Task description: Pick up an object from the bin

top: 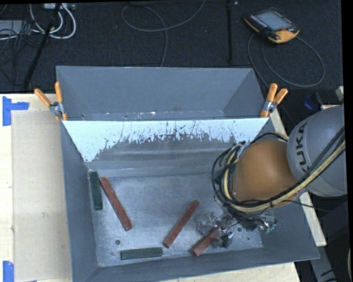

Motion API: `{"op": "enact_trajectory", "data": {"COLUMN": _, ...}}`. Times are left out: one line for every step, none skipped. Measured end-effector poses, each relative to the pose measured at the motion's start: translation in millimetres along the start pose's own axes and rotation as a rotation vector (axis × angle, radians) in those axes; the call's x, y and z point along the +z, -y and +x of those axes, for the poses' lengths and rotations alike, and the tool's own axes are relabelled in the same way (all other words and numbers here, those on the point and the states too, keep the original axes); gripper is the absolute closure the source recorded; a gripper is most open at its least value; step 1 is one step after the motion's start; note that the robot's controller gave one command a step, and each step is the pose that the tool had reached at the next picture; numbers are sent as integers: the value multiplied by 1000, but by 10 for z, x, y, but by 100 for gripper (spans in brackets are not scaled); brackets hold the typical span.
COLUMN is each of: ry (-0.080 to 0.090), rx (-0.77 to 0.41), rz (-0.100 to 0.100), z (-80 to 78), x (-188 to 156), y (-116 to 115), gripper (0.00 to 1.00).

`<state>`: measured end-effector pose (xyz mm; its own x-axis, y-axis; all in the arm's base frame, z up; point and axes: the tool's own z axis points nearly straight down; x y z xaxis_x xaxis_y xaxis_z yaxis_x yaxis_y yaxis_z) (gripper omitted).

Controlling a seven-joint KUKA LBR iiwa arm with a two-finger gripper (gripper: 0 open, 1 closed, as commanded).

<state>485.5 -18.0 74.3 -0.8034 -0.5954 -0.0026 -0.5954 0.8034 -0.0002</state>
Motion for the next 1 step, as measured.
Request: {"op": "enact_trajectory", "data": {"ry": 0, "rx": 0, "rz": 0, "z": 0, "x": 0, "y": 0, "gripper": 100}}
